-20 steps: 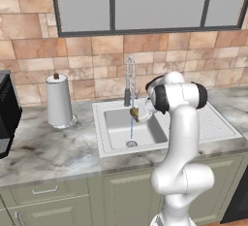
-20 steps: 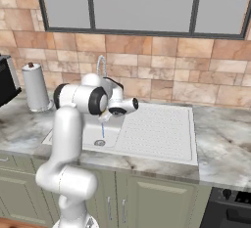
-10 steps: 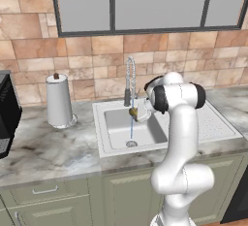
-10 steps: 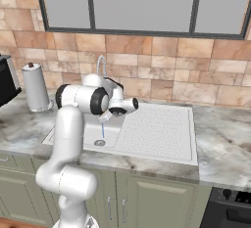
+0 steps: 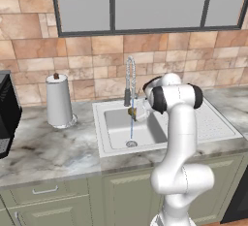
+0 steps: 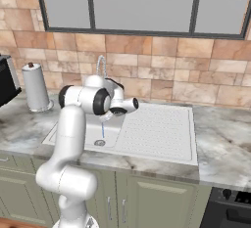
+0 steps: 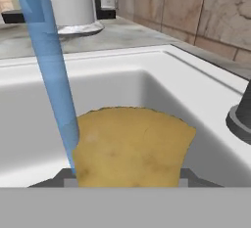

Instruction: Soak the sponge with water for a few seconds and then drop it inside the sink.

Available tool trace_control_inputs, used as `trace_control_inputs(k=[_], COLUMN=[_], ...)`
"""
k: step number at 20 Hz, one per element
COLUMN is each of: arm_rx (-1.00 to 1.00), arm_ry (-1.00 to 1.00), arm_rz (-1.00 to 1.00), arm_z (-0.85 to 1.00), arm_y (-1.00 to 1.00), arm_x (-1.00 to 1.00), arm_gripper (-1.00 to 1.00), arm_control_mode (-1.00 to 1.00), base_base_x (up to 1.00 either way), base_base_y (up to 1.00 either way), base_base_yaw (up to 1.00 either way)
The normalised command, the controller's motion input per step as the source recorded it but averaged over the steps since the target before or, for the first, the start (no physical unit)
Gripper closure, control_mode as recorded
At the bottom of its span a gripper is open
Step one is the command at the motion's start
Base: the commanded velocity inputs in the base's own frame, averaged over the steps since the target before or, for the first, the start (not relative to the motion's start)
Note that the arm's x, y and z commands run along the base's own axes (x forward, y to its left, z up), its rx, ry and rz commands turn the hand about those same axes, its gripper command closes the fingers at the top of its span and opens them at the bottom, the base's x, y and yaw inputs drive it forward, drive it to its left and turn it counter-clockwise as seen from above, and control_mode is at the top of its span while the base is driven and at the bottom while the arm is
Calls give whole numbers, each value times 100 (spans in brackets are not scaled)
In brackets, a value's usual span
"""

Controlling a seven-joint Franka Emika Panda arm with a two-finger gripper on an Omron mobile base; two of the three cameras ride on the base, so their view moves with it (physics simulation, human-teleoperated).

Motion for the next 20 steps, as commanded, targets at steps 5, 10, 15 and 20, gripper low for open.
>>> trace_control_inputs(k=[5,10,15,20], arm_rx=[0,0,1,0], arm_ry=[0,0,0,0], arm_rz=[0,0,2,3], arm_z=[-3,0,0,0], arm_y=[4,2,0,0], arm_x=[14,-12,-25,-21], arm_gripper=[100,100,100,100], arm_control_mode=[-100,-100,-100,-100], base_base_x=[0,0,0,0], base_base_y=[0,0,0,0], base_base_yaw=[0,0,0,0])
